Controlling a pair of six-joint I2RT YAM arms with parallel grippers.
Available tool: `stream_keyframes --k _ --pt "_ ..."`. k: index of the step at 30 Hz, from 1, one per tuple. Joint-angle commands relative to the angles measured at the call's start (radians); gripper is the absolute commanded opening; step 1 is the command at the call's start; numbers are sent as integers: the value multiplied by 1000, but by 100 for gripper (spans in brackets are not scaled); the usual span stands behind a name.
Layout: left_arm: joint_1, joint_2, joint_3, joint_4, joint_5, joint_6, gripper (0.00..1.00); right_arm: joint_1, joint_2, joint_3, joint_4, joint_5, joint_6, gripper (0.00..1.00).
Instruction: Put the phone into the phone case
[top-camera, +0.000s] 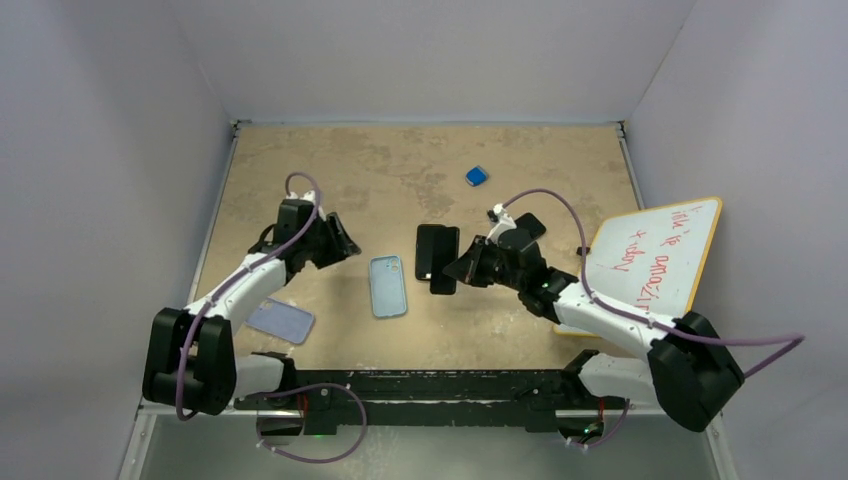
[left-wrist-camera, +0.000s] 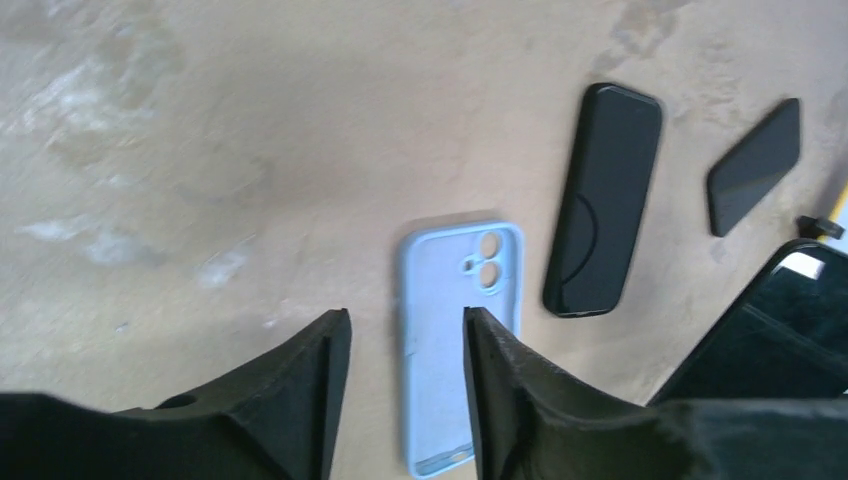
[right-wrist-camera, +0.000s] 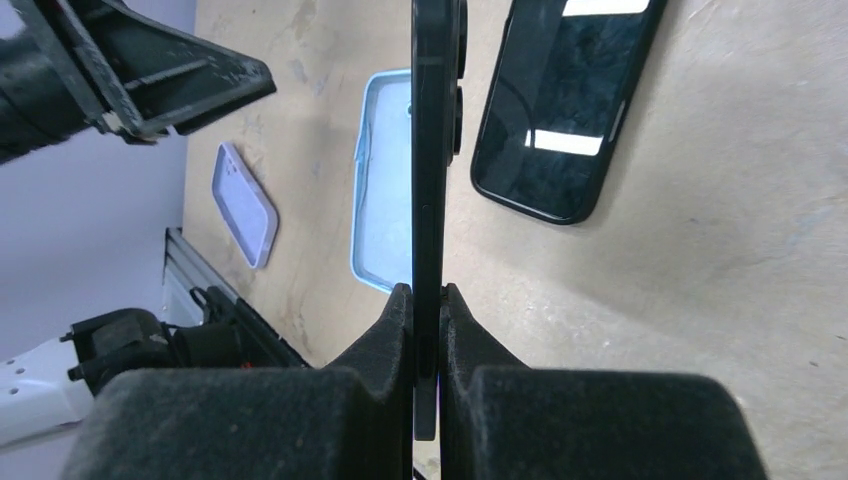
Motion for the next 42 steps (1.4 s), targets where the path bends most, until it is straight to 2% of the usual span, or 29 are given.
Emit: stream_keyframes --k 1,7,11,17,24,28,32,42 --pt "64 -56 -110 59 82 -9 42 6 62 62 178 -100 67 0" --pt "74 -62 -228 145 92 -109 32 43 195 143 160 -125 121 0" --pt "74 -23 -288 248 142 -130 31 89 297 222 115 -115 121 0" --pt "74 28 -296 306 202 -123 26 116 394 274 136 -141 146 0" --pt "74 79 -300 310 209 -112 20 126 520 356 128 -186 162 0" --pt "74 85 -316 328 225 -111 18 132 579 379 145 -205 180 0" --pt "74 85 -318 333 240 -107 18 142 631 418 91 -217 179 0" --pt "74 100 -307 321 258 -76 19 159 646 424 54 -238 183 0"
